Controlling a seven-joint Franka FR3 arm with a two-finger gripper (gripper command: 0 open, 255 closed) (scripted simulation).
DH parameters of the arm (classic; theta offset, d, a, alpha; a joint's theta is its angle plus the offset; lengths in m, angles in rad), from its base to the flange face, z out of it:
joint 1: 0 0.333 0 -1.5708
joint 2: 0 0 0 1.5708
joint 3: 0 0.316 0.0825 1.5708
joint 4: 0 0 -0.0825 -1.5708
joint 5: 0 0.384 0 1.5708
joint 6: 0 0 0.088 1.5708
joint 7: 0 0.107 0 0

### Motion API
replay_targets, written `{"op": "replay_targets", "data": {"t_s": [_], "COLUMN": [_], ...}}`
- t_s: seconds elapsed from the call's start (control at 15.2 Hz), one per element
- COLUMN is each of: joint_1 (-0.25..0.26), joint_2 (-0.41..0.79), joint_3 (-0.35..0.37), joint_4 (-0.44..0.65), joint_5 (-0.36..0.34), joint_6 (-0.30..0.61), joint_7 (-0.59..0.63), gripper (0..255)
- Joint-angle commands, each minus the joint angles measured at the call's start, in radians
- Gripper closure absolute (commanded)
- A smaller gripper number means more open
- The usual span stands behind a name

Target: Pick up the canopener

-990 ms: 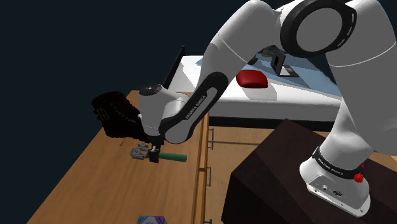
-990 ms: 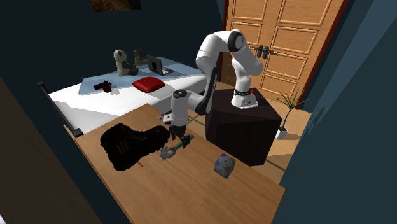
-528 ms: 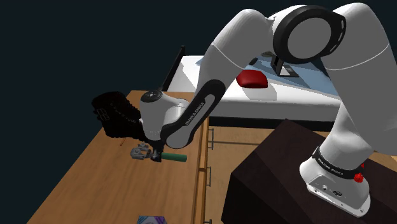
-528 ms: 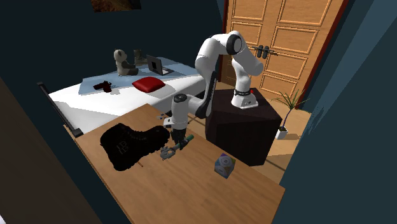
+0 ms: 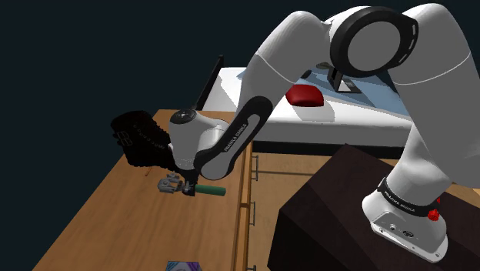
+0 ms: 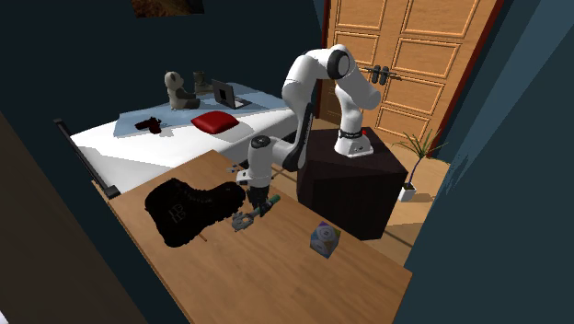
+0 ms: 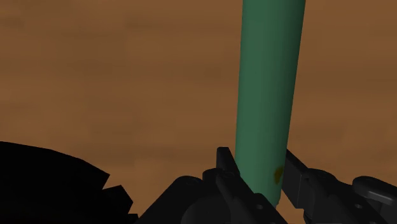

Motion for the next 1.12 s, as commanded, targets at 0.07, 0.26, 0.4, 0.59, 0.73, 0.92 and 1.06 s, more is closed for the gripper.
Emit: {"op": "replay_targets", "data": {"t_s": [0.07, 0.26, 0.4, 0.59, 0.73, 0.92, 1.06], "joint_1": [-0.005, -0.011, -0.015, -0.021, -0.025, -0.031, -0.031], "joint_2": [-0.021, -0.053, -0.074, -0.104, -0.124, -0.153, -0.154], "joint_3": [0.005, 0.014, 0.02, 0.028, 0.034, 0.041, 0.042], "joint_4": [-0.007, -0.015, -0.02, -0.024, -0.027, -0.028, -0.028], "joint_5": [0.005, 0.013, 0.019, 0.028, 0.034, 0.043, 0.044], "joint_6": [-0.015, -0.039, -0.056, -0.081, -0.099, -0.126, -0.127], "joint_7": [-0.004, -0.01, -0.014, -0.02, -0.025, -0.031, -0.032], "gripper": [255, 255, 255, 255, 255, 255, 255]}}
